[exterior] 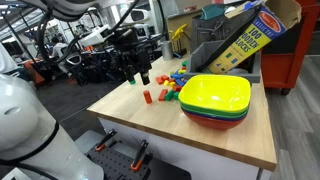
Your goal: Pick up one square green block and put it on the pile of stacked up blocks on the left
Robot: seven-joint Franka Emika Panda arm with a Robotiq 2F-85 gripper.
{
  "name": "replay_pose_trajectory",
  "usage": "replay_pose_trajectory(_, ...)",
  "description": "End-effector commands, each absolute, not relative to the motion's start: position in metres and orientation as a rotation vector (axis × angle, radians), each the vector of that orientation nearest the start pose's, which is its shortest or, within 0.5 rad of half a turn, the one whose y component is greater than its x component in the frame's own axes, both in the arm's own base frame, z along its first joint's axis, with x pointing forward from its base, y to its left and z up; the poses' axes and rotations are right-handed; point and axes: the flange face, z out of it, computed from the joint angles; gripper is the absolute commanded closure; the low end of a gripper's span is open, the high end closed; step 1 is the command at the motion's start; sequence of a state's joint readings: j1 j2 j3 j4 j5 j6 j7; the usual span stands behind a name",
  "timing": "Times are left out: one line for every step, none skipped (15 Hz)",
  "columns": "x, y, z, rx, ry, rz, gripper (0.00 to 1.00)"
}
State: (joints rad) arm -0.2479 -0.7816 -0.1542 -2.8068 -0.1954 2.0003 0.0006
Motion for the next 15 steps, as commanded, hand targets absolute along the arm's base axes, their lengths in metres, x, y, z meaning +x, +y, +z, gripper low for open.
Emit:
replay_pose_trajectory(0.277, -0.125, 0.4084, -3.173, 0.435, 0.067, 0.0)
replay_pose_trajectory(0.2768, -0.1248, 0.4071, -3.172, 0.434, 0.072, 0.0)
replay_pose_trajectory(0.2768, -0.1248, 0.4066, -3.172, 0.434, 0.075, 0.0)
replay_pose_trajectory(0.2769, -0.1248, 0.4063, -3.172, 0.434, 0.076, 0.0)
replay_pose_trajectory(0.2769, -0.1248, 0.4062, -3.172, 0.434, 0.077, 0.0)
replay_pose_trajectory(0.2769, -0.1248, 0.4061, -3.172, 0.434, 0.077, 0.0)
replay_pose_trajectory(0.2769, -0.1248, 0.4061, -3.172, 0.434, 0.077, 0.0)
replay_pose_trajectory(0.2769, -0.1248, 0.4061, -3.172, 0.434, 0.077, 0.0)
replay_pose_trajectory(0.2769, -0.1248, 0.4061, -3.172, 0.434, 0.077, 0.0)
replay_pose_trajectory(0.2769, -0.1248, 0.4061, -3.172, 0.434, 0.077, 0.0)
replay_pose_trajectory(0.2769, -0.1248, 0.4061, -3.172, 0.434, 0.077, 0.0)
replay_pose_trajectory(0.2769, -0.1248, 0.4061, -3.172, 0.434, 0.077, 0.0)
replay_pose_trajectory(0.2786, -0.1239, 0.4064, -3.175, 0.435, 0.07, 0.0)
replay_pose_trajectory(0.2801, -0.123, 0.4072, -3.175, 0.432, 0.064, 0.0)
replay_pose_trajectory(0.282, -0.1218, 0.4076, -3.175, 0.434, 0.058, 0.0)
